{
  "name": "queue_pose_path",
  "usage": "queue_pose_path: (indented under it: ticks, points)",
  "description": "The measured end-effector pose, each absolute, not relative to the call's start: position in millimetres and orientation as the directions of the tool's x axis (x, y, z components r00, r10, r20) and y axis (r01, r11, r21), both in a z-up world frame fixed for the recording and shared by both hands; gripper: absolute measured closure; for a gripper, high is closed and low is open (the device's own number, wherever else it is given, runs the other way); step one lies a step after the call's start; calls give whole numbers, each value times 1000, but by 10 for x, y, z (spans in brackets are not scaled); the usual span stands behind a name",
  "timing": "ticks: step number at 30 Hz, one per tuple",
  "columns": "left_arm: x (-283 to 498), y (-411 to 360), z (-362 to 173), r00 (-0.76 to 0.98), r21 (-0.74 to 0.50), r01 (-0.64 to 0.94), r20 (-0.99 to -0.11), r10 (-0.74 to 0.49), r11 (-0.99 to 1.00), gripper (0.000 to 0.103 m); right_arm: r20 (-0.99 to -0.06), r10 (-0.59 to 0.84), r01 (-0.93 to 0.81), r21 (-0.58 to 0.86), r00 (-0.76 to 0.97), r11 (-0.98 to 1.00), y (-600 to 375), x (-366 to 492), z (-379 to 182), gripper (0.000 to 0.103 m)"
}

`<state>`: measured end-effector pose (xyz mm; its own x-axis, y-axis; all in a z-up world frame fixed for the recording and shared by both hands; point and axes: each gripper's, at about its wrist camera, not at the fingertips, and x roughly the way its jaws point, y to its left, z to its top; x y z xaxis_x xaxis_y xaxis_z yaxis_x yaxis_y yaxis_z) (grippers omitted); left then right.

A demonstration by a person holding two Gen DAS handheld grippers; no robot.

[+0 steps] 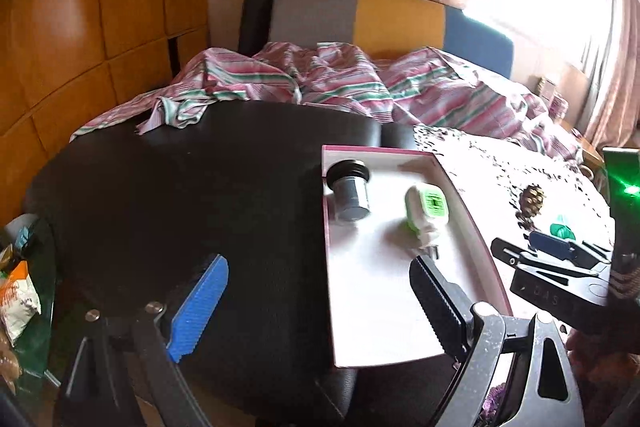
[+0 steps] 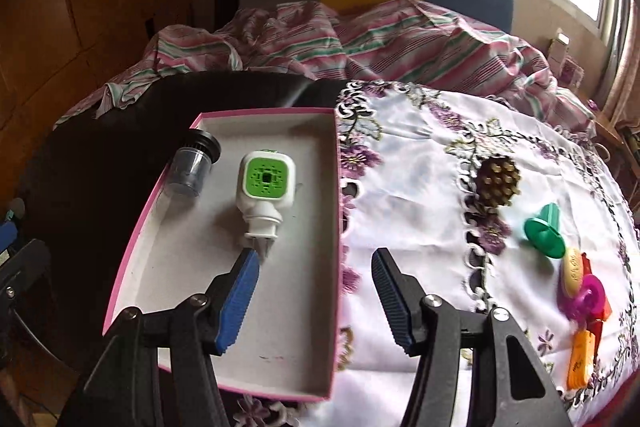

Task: Organize rigid objects
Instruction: 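Move the left gripper to the brown spiky hair roller and grasp it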

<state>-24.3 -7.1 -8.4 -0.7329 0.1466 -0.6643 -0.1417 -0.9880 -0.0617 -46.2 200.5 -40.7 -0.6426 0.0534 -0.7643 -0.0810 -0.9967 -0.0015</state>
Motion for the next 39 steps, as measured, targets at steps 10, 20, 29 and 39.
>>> queue_pose_path:
  ticks: [10,20,29,39]
  points:
    - [-146,222,-2,-782,-13,-194,-602,162,-981,1,-756,94,-148,3,-648,-989,2433,-232,-335,44]
    - [-255,531,16,-726,-112,-326,-606,324,-939,0,-783,171,-283,6,-598,-959,3249,-2,-363,44]
    - [-308,991,67,-667,-104,-418,-639,382,-903,0,-786,267,-478,41,-557,-877,4412,251,-222,44]
    - [-664,1740,73,-583,-109,-505,-689,432,-856,0,-818,259,-629,153,-513,-762,5224,256,-567,43]
